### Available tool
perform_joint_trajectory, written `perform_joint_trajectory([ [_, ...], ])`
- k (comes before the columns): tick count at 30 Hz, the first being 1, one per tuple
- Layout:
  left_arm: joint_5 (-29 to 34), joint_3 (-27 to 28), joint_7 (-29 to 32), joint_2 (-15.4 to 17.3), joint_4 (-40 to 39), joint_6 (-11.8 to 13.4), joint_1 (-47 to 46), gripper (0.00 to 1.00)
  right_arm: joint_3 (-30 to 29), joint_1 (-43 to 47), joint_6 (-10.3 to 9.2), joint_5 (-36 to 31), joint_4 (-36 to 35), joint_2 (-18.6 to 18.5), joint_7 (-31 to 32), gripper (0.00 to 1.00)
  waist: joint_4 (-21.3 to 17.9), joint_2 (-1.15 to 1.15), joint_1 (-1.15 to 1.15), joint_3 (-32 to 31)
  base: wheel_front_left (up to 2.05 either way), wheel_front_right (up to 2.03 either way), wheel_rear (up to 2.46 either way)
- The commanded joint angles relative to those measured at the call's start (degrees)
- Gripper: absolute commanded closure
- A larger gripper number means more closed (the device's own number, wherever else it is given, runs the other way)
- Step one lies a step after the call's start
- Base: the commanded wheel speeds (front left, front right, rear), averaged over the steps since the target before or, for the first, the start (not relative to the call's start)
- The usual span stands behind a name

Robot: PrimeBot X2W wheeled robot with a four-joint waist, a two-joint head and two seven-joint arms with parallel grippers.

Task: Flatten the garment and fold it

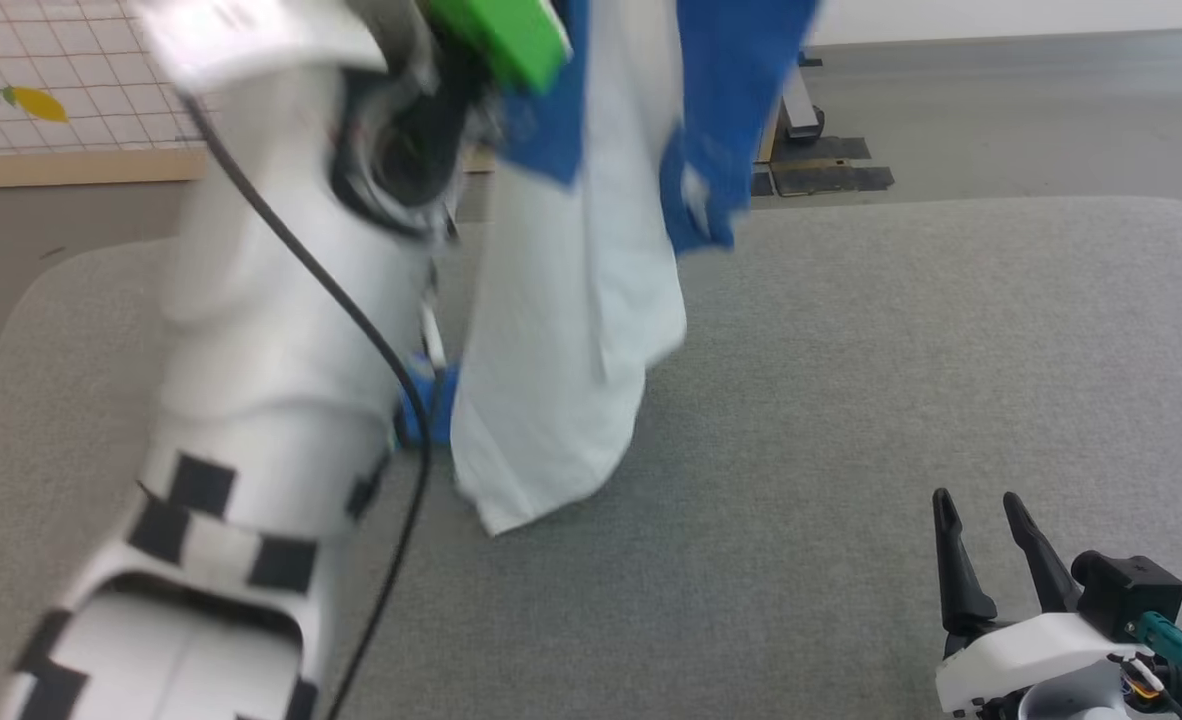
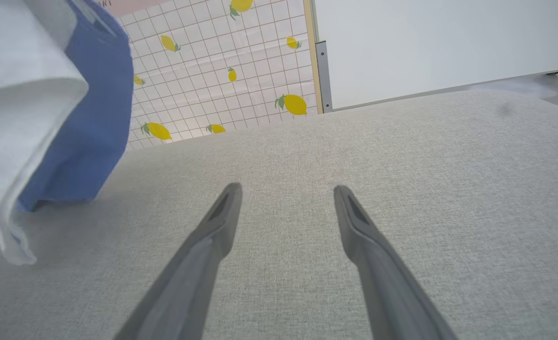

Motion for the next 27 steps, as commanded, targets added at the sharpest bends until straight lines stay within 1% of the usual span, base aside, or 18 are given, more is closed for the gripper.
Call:
perform_joint_trajectory([
  [1,-2.58,-2.49,-0.72,-0.24,-0.66,-0.08,3.28,1.00,0.19,-0.01,-0.09,-0.43,-0.19,0.02,-0.21,0.00,-0.64,0.38,0.00,0.44,0.00,0.00,0.00],
  [5,-6.92,-11.89,-1.97,-0.27,-0.26,1.61,10.78,1.00,0.47,-0.61,-0.09,-0.35,-0.31,0.02,-0.06,0.00,-1.73,0.38,0.00,1.39,0.00,0.00,0.00],
  [9,-6.51,-19.05,-2.58,-0.28,3.45,3.03,17.03,1.00,0.68,-1.21,-0.09,-0.14,-0.35,0.02,-0.10,0.00,-2.94,0.38,0.00,2.30,0.00,0.00,0.00],
  [12,-5.31,-23.01,-2.49,-0.28,7.20,3.84,20.48,1.00,0.58,-1.30,-0.09,-0.10,-0.36,0.02,-0.19,0.00,-3.53,0.38,0.00,2.82,0.00,0.00,0.00],
  [13,-3.76,-26.68,-1.51,-0.28,12.06,4.45,23.39,1.00,0.64,-1.35,-0.09,-0.07,-0.16,0.02,-0.31,0.00,-4.06,0.38,0.00,3.15,0.00,0.00,0.00],
  [16,-2.30,-29.88,0.20,-0.28,16.46,4.67,25.37,1.00,0.68,-1.30,-0.09,0.02,0.00,0.02,-0.39,0.00,-4.34,0.38,0.00,3.28,0.00,0.00,0.00],
  [18,-2.44,-31.45,2.31,-0.29,19.16,5.06,26.74,1.00,0.68,-1.27,-0.09,0.08,0.09,0.02,-0.45,0.00,-4.40,0.38,0.00,3.31,0.00,0.00,0.00],
  [21,-4.67,-32.97,6.99,-0.29,21.95,5.92,28.15,1.00,0.42,-1.20,-0.09,0.24,0.37,0.02,-0.55,0.00,-4.00,0.38,0.00,3.05,0.00,0.00,0.00],
  [22,-5.38,-32.95,7.14,-0.29,21.70,6.03,27.96,0.78,0.16,-1.17,-0.09,0.29,0.44,0.02,-0.59,0.00,-3.67,0.38,0.00,2.88,0.00,0.00,0.00],
  [23,-6.00,-32.90,7.41,-0.29,21.52,6.18,27.81,0.51,0.06,-1.14,-0.09,0.30,0.47,0.02,-0.61,0.00,-3.46,0.38,0.00,2.74,0.00,0.00,0.00],
  [24,-6.61,-32.84,7.57,-0.29,21.19,6.44,27.42,0.00,-0.01,-1.04,-0.09,0.26,0.50,0.02,-0.63,0.00,-3.11,0.38,0.00,2.43,0.00,0.00,0.00],
  [27,-8.36,-32.13,7.63,-0.29,19.74,6.44,26.12,0.00,-0.20,-0.61,-0.09,0.05,0.78,0.02,-0.67,0.00,-2.17,0.38,0.00,1.32,0.00,0.00,0.00],
])
